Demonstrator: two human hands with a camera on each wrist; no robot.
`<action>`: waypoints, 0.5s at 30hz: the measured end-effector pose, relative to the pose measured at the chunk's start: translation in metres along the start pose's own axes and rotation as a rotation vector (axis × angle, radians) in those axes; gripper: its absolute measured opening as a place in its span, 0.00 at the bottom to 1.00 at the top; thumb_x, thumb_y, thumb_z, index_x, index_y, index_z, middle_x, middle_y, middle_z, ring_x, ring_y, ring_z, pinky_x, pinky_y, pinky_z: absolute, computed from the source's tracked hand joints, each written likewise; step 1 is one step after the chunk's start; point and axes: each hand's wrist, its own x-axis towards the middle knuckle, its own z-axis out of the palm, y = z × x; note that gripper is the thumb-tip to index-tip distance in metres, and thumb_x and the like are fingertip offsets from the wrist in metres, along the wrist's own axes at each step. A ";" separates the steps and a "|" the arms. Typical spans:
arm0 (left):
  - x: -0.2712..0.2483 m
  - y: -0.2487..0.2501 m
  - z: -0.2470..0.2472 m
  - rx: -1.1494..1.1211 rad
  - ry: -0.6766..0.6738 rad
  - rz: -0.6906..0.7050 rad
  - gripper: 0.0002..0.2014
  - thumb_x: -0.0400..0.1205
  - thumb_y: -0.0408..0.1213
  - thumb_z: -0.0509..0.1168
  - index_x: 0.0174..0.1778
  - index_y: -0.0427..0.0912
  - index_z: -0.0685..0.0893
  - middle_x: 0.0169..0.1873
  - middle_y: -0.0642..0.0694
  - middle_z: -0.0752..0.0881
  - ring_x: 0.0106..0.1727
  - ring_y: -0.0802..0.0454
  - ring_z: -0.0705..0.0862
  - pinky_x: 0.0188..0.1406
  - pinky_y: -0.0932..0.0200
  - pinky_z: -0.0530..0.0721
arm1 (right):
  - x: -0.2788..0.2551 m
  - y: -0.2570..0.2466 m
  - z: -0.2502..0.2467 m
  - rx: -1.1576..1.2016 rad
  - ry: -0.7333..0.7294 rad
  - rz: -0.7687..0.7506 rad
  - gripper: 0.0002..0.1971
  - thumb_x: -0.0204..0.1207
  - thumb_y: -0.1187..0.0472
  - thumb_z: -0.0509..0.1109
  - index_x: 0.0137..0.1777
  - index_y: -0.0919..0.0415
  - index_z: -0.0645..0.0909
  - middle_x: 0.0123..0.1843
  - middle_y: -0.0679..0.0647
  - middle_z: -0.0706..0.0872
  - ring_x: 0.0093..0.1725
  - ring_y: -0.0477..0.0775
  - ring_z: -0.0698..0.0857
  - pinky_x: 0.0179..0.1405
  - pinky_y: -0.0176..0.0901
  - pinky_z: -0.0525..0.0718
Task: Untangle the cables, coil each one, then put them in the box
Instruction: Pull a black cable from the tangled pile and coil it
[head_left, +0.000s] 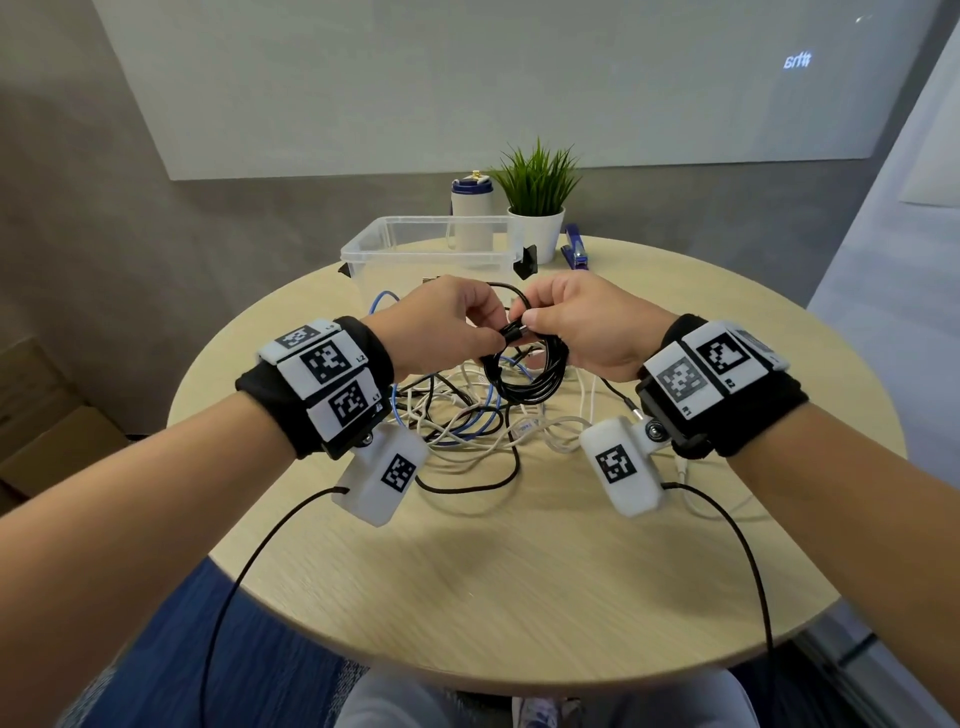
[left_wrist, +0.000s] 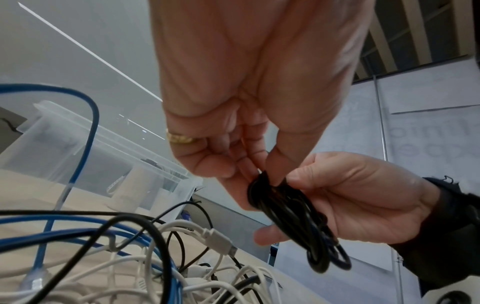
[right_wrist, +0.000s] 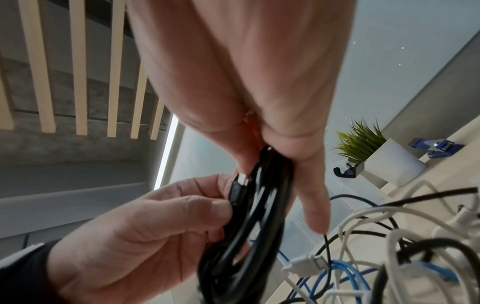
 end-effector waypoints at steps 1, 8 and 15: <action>0.000 0.001 0.000 0.001 -0.002 -0.002 0.02 0.76 0.34 0.69 0.42 0.46 0.84 0.39 0.51 0.87 0.28 0.60 0.76 0.23 0.74 0.71 | -0.001 -0.001 -0.001 0.002 -0.010 0.004 0.14 0.83 0.75 0.55 0.42 0.60 0.77 0.39 0.56 0.82 0.43 0.51 0.84 0.38 0.47 0.82; -0.001 0.003 -0.002 0.022 -0.037 0.012 0.05 0.76 0.33 0.68 0.37 0.46 0.81 0.30 0.55 0.80 0.21 0.64 0.72 0.22 0.72 0.69 | -0.008 -0.006 -0.007 -0.021 -0.079 0.029 0.13 0.83 0.74 0.57 0.44 0.61 0.79 0.42 0.58 0.84 0.43 0.48 0.86 0.38 0.43 0.83; -0.004 0.000 0.003 -0.045 -0.020 -0.001 0.03 0.76 0.32 0.67 0.38 0.43 0.81 0.30 0.56 0.79 0.25 0.62 0.71 0.26 0.67 0.69 | -0.008 -0.005 -0.008 -0.278 -0.001 -0.031 0.10 0.71 0.75 0.74 0.41 0.59 0.82 0.39 0.60 0.87 0.38 0.53 0.84 0.36 0.43 0.83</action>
